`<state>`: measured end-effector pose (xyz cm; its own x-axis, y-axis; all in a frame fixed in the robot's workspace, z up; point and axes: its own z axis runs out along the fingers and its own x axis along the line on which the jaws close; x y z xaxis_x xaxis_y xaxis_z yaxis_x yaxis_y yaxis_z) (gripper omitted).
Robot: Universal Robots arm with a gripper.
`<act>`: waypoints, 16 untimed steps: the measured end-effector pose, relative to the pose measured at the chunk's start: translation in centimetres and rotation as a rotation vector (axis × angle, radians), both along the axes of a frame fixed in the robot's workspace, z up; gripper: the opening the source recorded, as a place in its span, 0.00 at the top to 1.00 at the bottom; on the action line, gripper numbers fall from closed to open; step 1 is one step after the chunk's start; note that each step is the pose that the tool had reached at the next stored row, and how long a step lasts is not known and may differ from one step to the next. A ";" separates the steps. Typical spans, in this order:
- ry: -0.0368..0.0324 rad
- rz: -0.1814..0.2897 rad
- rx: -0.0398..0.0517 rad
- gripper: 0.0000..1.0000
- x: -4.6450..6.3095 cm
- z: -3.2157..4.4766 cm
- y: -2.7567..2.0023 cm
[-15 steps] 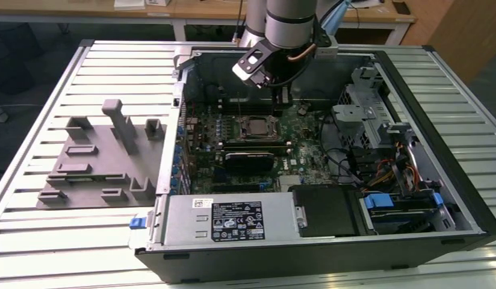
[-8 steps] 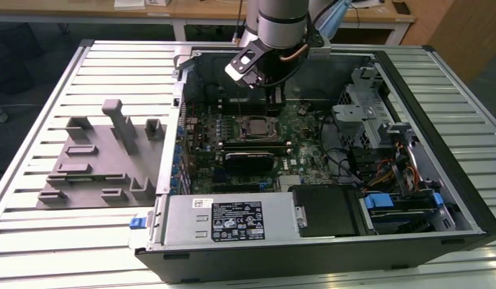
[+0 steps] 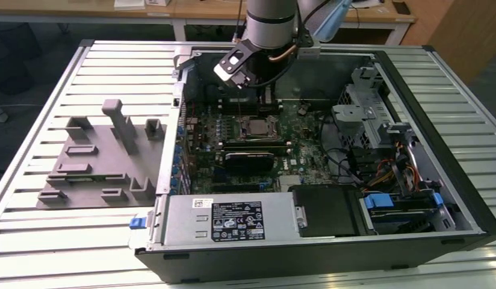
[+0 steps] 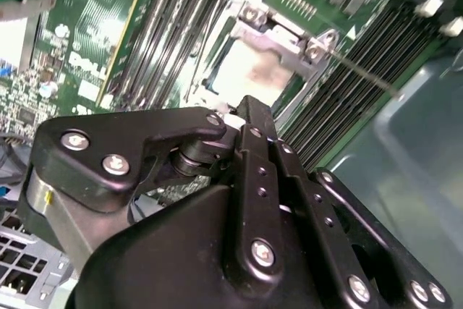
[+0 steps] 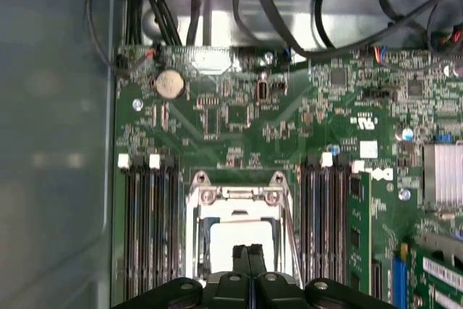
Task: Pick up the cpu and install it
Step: 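Close the cpu cover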
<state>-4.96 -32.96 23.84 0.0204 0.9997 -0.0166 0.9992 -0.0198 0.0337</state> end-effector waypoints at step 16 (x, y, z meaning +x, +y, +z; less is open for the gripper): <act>-0.0002 0.000 -0.0001 0.89 -3.1 -0.07 0.00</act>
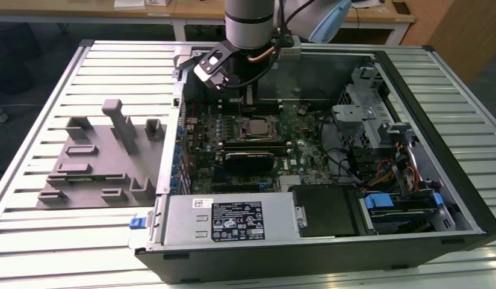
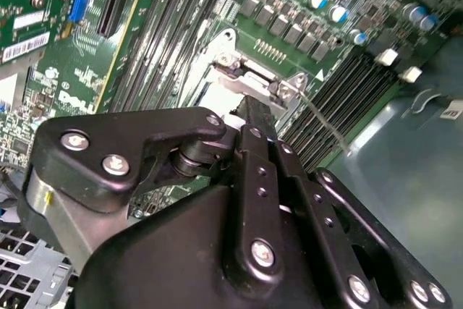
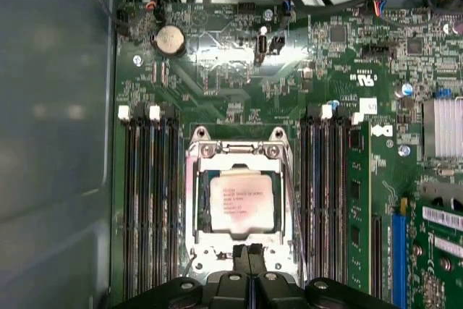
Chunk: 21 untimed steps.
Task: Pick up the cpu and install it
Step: 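Close the cpu cover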
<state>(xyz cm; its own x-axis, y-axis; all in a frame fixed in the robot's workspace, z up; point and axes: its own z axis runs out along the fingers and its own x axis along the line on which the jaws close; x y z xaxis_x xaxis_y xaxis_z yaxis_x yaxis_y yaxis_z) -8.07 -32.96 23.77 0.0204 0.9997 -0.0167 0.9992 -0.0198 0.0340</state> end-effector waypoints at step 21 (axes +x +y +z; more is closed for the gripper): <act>0.0001 0.270 -0.0034 0.89 -0.3 -0.40 0.00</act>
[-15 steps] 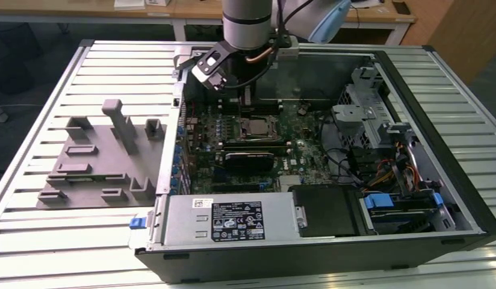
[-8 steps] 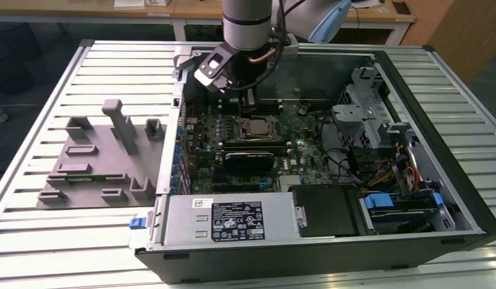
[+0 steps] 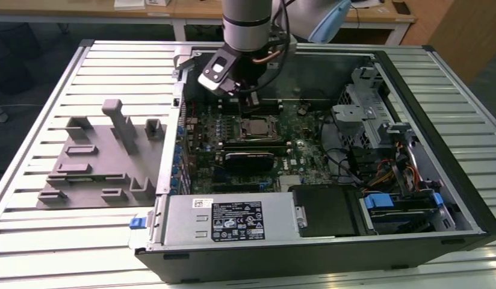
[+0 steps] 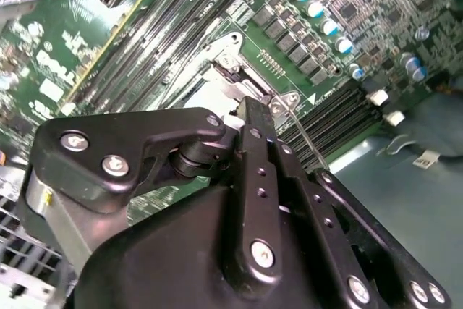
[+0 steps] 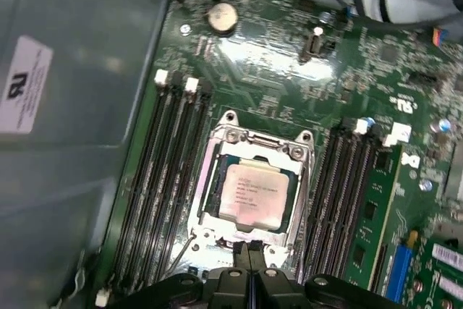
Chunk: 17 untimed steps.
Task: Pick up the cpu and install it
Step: 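Close the cpu cover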
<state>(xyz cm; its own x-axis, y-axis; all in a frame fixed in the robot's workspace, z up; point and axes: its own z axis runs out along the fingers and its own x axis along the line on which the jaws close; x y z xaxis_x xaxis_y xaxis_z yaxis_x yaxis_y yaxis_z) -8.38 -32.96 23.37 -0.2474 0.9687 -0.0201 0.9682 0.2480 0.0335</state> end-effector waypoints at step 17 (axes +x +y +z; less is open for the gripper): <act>0.0000 0.310 -0.0076 0.89 0.0 -0.32 0.00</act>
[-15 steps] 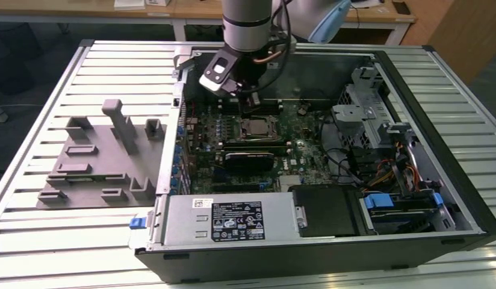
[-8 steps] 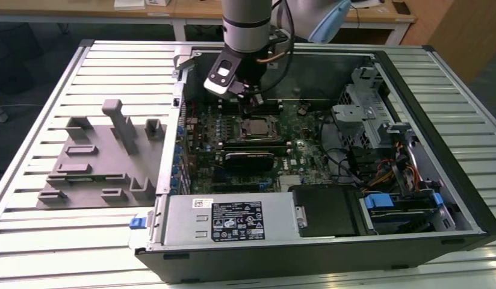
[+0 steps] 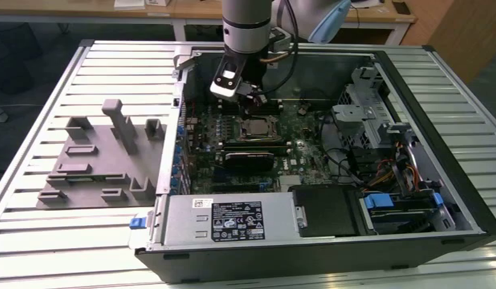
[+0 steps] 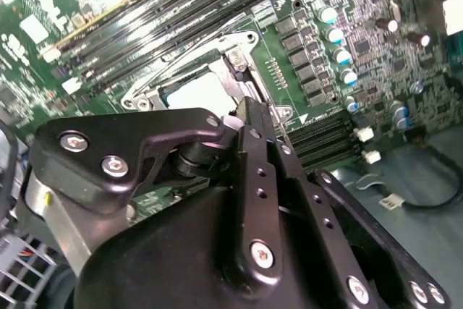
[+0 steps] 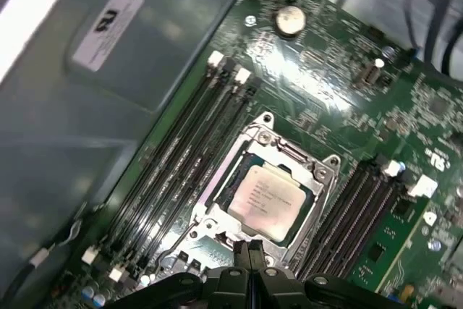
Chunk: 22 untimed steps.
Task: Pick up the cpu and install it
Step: 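Close the cpu cover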
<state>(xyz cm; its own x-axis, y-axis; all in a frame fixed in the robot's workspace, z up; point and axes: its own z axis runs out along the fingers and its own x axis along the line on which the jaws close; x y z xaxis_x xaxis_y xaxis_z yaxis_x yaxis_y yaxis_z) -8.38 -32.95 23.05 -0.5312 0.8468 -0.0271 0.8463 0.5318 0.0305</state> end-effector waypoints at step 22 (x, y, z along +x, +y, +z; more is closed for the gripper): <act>-0.0006 0.397 -0.0072 0.89 0.0 -0.49 0.00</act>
<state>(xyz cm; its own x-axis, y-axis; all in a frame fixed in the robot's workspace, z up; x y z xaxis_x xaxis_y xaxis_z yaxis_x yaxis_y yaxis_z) -8.38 -32.95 22.56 -0.8172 0.5755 -0.0327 0.5749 0.8178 0.0260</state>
